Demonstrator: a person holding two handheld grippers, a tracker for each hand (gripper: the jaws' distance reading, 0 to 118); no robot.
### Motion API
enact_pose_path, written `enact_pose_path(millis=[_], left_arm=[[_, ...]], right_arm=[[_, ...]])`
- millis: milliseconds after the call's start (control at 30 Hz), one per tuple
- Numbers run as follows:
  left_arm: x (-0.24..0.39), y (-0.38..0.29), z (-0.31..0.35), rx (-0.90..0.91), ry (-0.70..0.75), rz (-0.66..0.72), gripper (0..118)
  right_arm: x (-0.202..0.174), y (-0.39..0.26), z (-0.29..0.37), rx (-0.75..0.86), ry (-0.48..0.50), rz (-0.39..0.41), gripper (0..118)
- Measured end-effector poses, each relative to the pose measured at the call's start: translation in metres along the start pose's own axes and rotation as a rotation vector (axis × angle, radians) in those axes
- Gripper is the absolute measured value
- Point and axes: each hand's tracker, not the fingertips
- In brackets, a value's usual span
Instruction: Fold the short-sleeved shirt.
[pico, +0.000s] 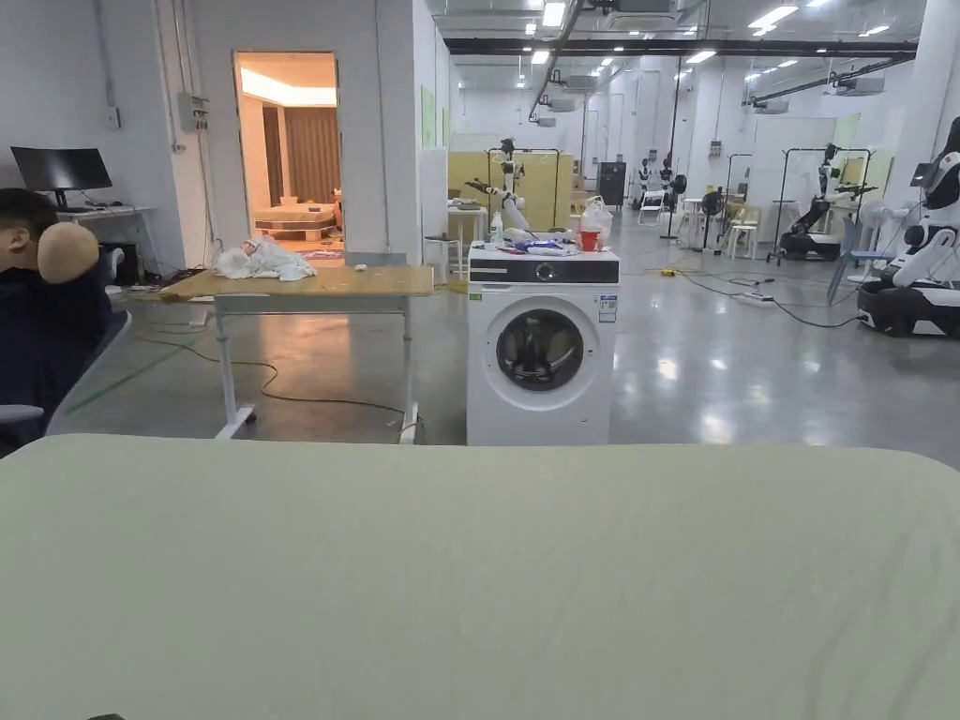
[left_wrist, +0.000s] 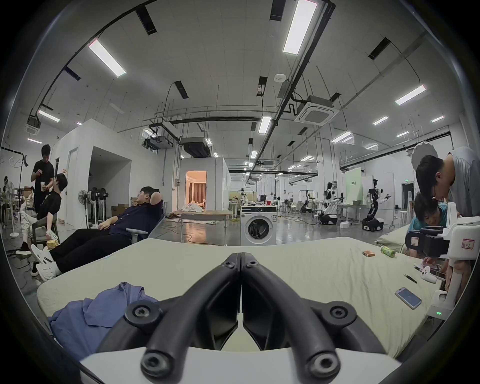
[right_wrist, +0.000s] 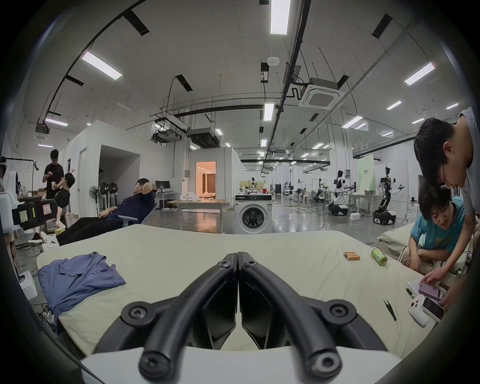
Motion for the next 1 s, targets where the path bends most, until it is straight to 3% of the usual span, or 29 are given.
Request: enact_pose_path(millis=[233,300,333,400,533,567,633,667,700,767,800,833,967,1000], left_arm=[[-0.003,-0.001,0.0,-0.012,0.006,-0.003,0],[-0.003,-0.001,-0.001,-0.015,0.008,-0.035,0],[0.004,-0.002,-0.002,-0.013,0.032,-0.123,0],[0.022,-0.016,-0.004,0.008,0.101,-0.468,0],[0.036,-0.063,-0.003,-0.064,-0.003,-1.103,0],[0.035,-0.078,-0.002,-0.094,-0.059,-1.249,0],[0.03,-0.101,0.002,-0.144,-0.163,-1.445,0],[0.03,-0.111,0.004,-0.163,-0.195,-1.524,0],[0.03,-0.118,0.006,-0.156,-0.199,-1.561,0],[0.034,-0.116,0.009,-0.095,-0.222,-1.459,0],[0.038,-0.108,0.009,-0.096,-0.212,-1.338,0],[0.041,-0.095,0.007,-0.097,-0.182,-1.16,0],[0.028,-0.038,-0.003,-0.078,-0.107,-0.386,0],[0.021,-0.032,-0.003,-0.075,-0.11,-0.236,0]], right_arm=[[0.0,0.0,-0.001,-0.013,-0.009,0.011,0],[-0.003,0.002,-0.002,-0.012,-0.023,0.088,0],[-0.01,0.004,-0.002,-0.01,-0.064,0.213,0],[-0.03,0.001,-0.002,0.005,-0.095,0.536,0],[-0.065,-0.038,0.0,0.005,-0.026,1.143,0],[-0.096,-0.057,0.0,0.005,0.002,1.305,0],[-0.108,-0.088,0.004,0.0,0.076,1.501,0],[-0.113,-0.101,0.008,-0.014,0.131,1.556,0],[-0.089,-0.11,0.011,-0.031,0.166,1.595,0],[-0.091,-0.117,0.012,-0.029,0.165,1.575,0],[-0.097,-0.113,0.01,-0.034,0.138,1.49,0],[-0.094,-0.094,0.01,-0.036,0.096,1.333,0],[-0.076,-0.02,-0.004,-0.099,-0.009,0.564,0],[-0.066,-0.008,-0.006,-0.109,-0.029,0.416,0]])
